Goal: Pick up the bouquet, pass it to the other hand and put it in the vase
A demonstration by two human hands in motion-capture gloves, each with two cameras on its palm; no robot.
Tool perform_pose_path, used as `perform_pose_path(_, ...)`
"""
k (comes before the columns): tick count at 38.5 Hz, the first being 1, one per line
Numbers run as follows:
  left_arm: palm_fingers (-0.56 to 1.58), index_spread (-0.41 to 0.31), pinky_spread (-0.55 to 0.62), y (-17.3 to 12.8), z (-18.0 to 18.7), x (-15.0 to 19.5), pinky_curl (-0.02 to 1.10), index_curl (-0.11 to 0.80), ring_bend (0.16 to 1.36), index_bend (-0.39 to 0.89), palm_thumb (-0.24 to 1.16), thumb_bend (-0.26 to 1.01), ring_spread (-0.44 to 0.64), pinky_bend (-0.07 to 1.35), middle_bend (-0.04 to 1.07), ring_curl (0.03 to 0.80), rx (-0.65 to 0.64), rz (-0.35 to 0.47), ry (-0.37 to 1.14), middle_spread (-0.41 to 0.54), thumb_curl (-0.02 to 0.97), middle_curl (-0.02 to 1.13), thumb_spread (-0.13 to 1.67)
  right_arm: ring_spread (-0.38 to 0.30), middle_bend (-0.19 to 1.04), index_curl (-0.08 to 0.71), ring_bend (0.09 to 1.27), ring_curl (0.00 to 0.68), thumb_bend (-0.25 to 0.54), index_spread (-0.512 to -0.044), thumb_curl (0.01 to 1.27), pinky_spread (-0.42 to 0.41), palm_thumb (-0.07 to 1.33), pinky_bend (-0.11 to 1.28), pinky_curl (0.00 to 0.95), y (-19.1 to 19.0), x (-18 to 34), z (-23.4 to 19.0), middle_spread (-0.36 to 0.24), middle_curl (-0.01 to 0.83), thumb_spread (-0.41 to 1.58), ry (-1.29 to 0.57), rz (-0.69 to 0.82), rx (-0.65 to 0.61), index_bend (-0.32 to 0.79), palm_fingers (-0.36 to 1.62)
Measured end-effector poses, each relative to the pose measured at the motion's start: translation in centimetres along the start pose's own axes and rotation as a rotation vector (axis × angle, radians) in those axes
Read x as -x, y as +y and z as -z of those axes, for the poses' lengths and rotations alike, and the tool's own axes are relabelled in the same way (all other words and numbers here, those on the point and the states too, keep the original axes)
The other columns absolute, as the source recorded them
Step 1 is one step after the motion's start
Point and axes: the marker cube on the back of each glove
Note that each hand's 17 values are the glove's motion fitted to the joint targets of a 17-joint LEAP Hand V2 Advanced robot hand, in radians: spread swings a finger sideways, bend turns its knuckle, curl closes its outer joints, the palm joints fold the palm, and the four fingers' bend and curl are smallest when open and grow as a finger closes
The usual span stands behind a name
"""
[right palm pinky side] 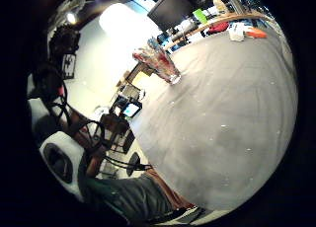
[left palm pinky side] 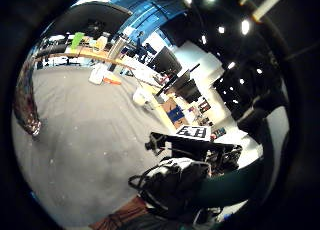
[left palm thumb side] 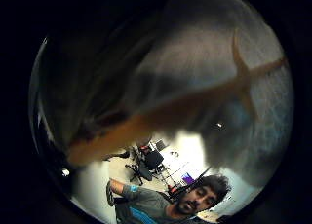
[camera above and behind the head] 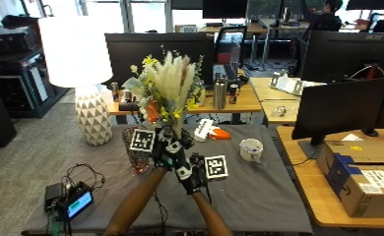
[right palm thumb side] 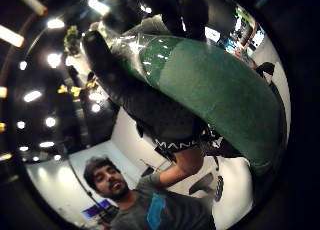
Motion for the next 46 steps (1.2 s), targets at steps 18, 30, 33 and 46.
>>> perform_pose_path(18,1.57,-0.336,-0.41,-0.5,2.4,0.6,0.44,0.425,0.71,0.36,0.64,-0.02,-0.38,0.5,0.62,0.435,-0.04,0.053,0.156,-0.371,0.443,0.53,0.93,-0.188,0.74,0.594,0.91,0.517,-0.035,-0.234,0.68,-0.27,0.96,0.66,0.459,2.0,-1.7,-1.7,-0.147,0.595,0.7,0.194,-0.218,0.434,0.21,1.29)
perform_pose_path(30,1.47,-0.361,-0.43,-3.2,7.8,-1.9,0.47,0.503,0.81,0.45,0.67,-0.02,-0.39,0.6,0.74,0.484,-0.106,0.015,0.123,-0.38,0.446,0.58,1.02,-0.12,0.6,0.548,0.68,0.439,-0.022,-0.243,0.66,0.014,0.93,0.44,0.399,3.2,-0.9,4.1,-0.123,0.54,0.73,0.721,-0.401,0.676,0.14,1.05)
perform_pose_path(33,1.46,-0.362,-0.44,-4.2,9.9,-3.0,0.47,0.515,0.83,0.46,0.68,-0.02,-0.39,0.61,0.76,0.491,-0.137,-0.019,0.077,-0.38,0.449,0.59,1.03,-0.101,0.56,0.53,0.63,0.426,-0.017,-0.236,0.66,0.075,0.94,0.42,0.392,2.3,-0.4,6.5,-0.11,0.527,0.76,0.878,-0.411,0.608,0.13,1.02)
perform_pose_path(46,1.42,-0.366,-0.43,-10.9,21.9,-5.5,0.48,0.553,0.87,0.48,0.67,-0.02,-0.38,0.65,0.8,0.499,-0.332,-0.466,-0.263,-0.381,0.455,0.6,1.04,0.113,0.27,0.505,0.22,0.319,-0.031,-0.282,0.6,0.299,0.83,0.45,0.39,-1.1,1.0,13.4,-0.024,0.431,0.97,1.249,-0.386,0.303,0.2,0.56)
